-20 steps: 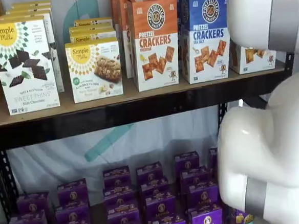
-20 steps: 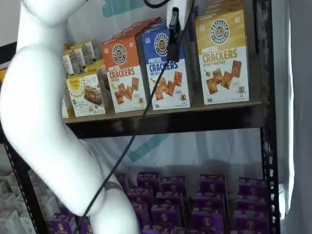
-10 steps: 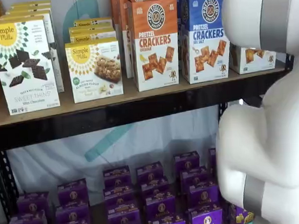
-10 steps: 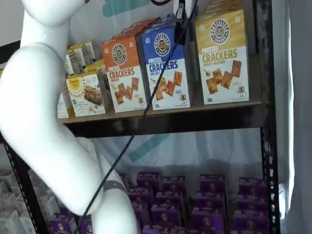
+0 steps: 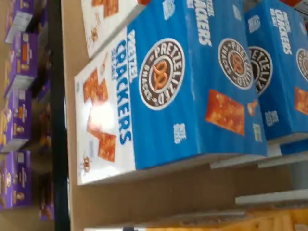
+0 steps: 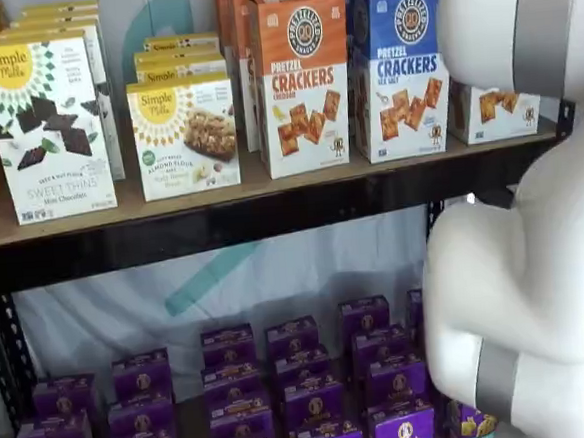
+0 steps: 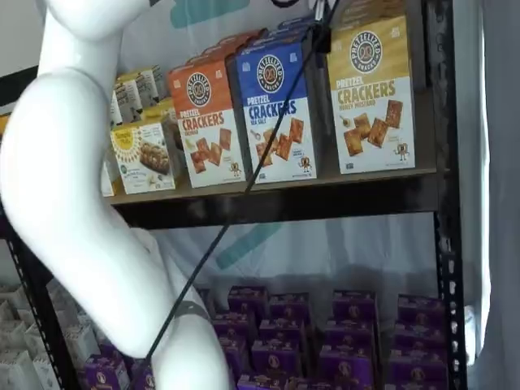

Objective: Retrieve the yellow and white box located on the top shelf, the sixth one from the left

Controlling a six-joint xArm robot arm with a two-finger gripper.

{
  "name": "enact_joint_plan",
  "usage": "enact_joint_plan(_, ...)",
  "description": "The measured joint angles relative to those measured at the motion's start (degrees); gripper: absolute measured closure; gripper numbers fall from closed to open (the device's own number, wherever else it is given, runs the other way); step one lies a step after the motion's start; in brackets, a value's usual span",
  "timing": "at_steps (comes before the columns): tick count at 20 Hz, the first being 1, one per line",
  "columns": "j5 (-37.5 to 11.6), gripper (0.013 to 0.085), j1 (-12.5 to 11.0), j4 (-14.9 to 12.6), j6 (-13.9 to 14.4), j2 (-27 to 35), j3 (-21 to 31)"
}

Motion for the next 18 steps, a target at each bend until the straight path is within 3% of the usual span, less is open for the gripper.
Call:
enact_joint_plan(9,-7.19,0.013,5.46,-5.17,-0.02,3.56,-1.09)
enact_joint_plan(18,-6.08,0.013,8.51,-10.09,1.98,8.61,-6.48)
